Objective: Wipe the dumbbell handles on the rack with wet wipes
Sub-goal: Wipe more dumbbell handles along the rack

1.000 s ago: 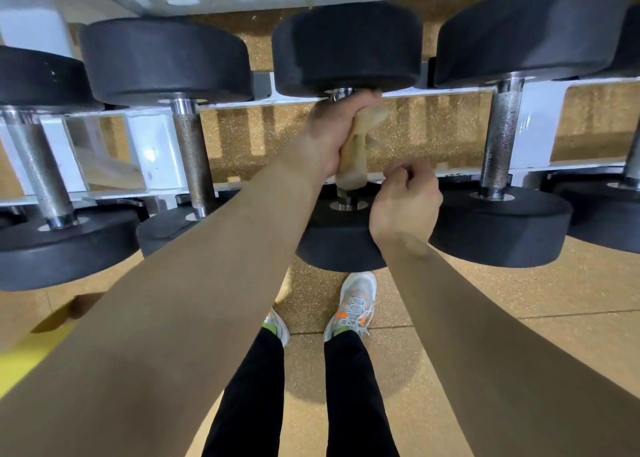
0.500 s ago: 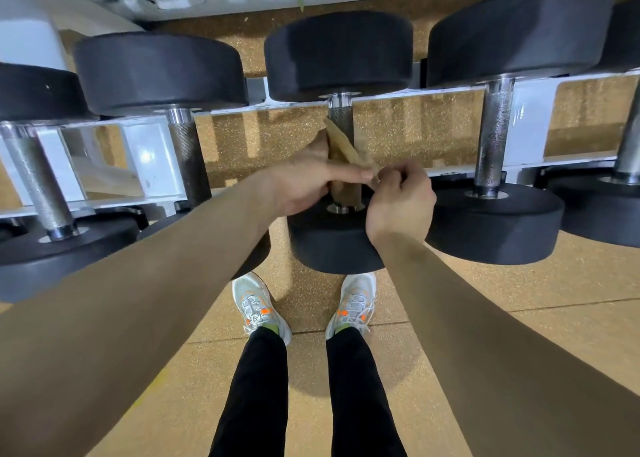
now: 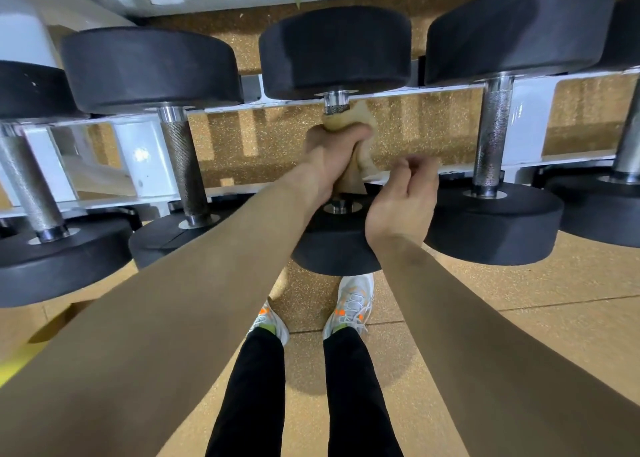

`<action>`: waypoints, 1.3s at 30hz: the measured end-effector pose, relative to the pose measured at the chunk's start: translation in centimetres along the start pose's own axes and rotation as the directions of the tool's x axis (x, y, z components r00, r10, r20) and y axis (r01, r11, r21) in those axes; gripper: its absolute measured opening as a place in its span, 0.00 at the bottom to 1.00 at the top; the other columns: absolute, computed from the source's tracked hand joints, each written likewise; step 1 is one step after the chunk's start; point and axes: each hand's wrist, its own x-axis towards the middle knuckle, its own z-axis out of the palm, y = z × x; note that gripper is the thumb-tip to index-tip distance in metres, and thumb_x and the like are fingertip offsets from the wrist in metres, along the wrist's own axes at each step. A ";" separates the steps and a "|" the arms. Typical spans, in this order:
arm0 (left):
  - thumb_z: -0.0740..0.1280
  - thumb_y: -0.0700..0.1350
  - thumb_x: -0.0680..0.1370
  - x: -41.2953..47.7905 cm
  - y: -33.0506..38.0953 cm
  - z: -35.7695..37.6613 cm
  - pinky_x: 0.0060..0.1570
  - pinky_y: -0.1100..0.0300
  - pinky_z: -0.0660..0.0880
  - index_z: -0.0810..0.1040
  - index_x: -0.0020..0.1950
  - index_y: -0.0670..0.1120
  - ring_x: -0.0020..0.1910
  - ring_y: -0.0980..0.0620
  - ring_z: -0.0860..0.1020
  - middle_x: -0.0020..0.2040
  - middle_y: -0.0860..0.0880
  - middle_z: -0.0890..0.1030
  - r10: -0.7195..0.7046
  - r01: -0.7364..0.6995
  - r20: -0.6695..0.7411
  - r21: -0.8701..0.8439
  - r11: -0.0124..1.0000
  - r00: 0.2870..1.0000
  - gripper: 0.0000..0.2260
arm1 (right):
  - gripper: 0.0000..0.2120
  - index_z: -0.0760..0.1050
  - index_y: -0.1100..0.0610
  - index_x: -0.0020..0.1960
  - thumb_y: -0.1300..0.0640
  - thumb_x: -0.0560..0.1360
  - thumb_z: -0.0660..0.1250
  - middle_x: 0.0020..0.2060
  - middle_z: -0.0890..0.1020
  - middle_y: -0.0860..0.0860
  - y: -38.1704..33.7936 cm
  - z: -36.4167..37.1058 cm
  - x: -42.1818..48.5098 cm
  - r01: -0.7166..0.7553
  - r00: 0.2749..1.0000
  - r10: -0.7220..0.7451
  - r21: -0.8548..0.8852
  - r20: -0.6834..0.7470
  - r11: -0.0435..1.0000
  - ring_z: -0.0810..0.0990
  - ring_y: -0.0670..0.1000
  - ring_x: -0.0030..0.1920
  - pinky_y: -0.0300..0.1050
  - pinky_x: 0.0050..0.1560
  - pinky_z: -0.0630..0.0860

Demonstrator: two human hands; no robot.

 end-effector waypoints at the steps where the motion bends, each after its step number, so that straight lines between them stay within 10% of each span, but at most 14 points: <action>1: 0.76 0.51 0.73 0.4 0.3 -0.3 0.45 0.56 0.81 0.82 0.48 0.46 0.40 0.50 0.83 0.39 0.49 0.85 0.007 -0.006 0.062 -0.020 1.000 0.998 0.10 | 0.06 0.71 0.53 0.53 0.55 0.81 0.56 0.54 0.77 0.54 0.0 0.0 0.1 -0.006 1.000 0.006 -0.003 0.013 1.000 0.71 0.49 0.48 0.34 0.41 0.63; 10: 0.72 0.48 0.76 2.7 0.2 -2.0 0.36 0.64 0.73 0.76 0.50 0.48 0.28 0.58 0.72 0.29 0.55 0.73 0.052 0.220 0.542 -0.425 0.878 0.839 0.08 | 0.07 0.71 0.52 0.52 0.54 0.80 0.55 0.53 0.79 0.54 0.2 0.0 0.2 -0.043 0.998 0.044 -0.016 0.047 0.999 0.74 0.52 0.49 0.45 0.43 0.63; 14: 0.82 0.47 0.66 2.4 -1.4 -3.0 0.37 0.61 0.76 0.79 0.43 0.47 0.32 0.56 0.76 0.32 0.53 0.76 -0.012 0.239 0.665 -0.251 0.938 0.746 0.14 | 0.09 0.71 0.52 0.52 0.53 0.78 0.54 0.53 0.79 0.53 0.2 0.0 0.2 -0.044 0.998 0.045 -0.011 0.044 0.999 0.75 0.54 0.51 0.44 0.44 0.63; 22: 0.78 0.50 0.72 -0.5 -2.3 -1.2 0.50 0.51 0.83 0.80 0.60 0.42 0.47 0.45 0.85 0.49 0.44 0.86 -0.100 0.073 0.136 0.191 0.979 0.986 0.21 | 0.11 0.70 0.51 0.51 0.50 0.76 0.52 0.53 0.79 0.53 0.3 0.1 0.2 -0.038 0.998 0.040 -0.037 0.047 0.999 0.75 0.54 0.52 0.46 0.47 0.66; 27: 0.70 0.42 0.76 -1.4 0.1 1.6 0.42 0.54 0.84 0.80 0.47 0.44 0.36 0.48 0.83 0.35 0.48 0.83 -0.121 0.124 -0.112 0.025 0.992 0.986 0.03 | 0.11 0.71 0.52 0.51 0.50 0.76 0.52 0.52 0.80 0.54 0.4 0.1 0.4 -0.038 0.998 0.039 -0.036 0.039 0.999 0.75 0.55 0.51 0.44 0.45 0.64; 31: 0.71 0.41 0.77 -0.1 1.5 1.5 0.32 0.63 0.77 0.78 0.44 0.47 0.33 0.55 0.79 0.35 0.51 0.81 -0.056 0.046 -0.089 -0.107 0.993 0.994 0.03 | 0.11 0.71 0.52 0.51 0.49 0.76 0.52 0.52 0.80 0.54 0.6 0.1 0.4 -0.050 0.997 0.052 -0.032 0.051 0.998 0.75 0.55 0.51 0.46 0.47 0.65; 34: 0.76 0.44 0.73 0.8 2.9 0.3 0.44 0.59 0.80 0.75 0.41 0.49 0.37 0.55 0.80 0.37 0.52 0.80 0.056 -0.064 -0.072 -0.117 0.991 0.996 0.10 | 0.12 0.71 0.52 0.50 0.49 0.76 0.52 0.51 0.80 0.54 0.5 0.1 0.4 -0.054 0.997 0.056 -0.029 0.057 0.998 0.75 0.55 0.50 0.46 0.47 0.66; 39: 0.71 0.49 0.78 1.8 2.0 -1.5 0.30 0.60 0.73 0.78 0.45 0.46 0.27 0.55 0.74 0.31 0.52 0.75 -0.013 0.110 0.359 -0.250 0.962 0.933 0.08 | 0.12 0.72 0.52 0.50 0.49 0.76 0.52 0.50 0.80 0.53 0.5 0.1 0.5 -0.056 0.997 0.058 -0.044 0.055 0.997 0.75 0.54 0.49 0.47 0.46 0.67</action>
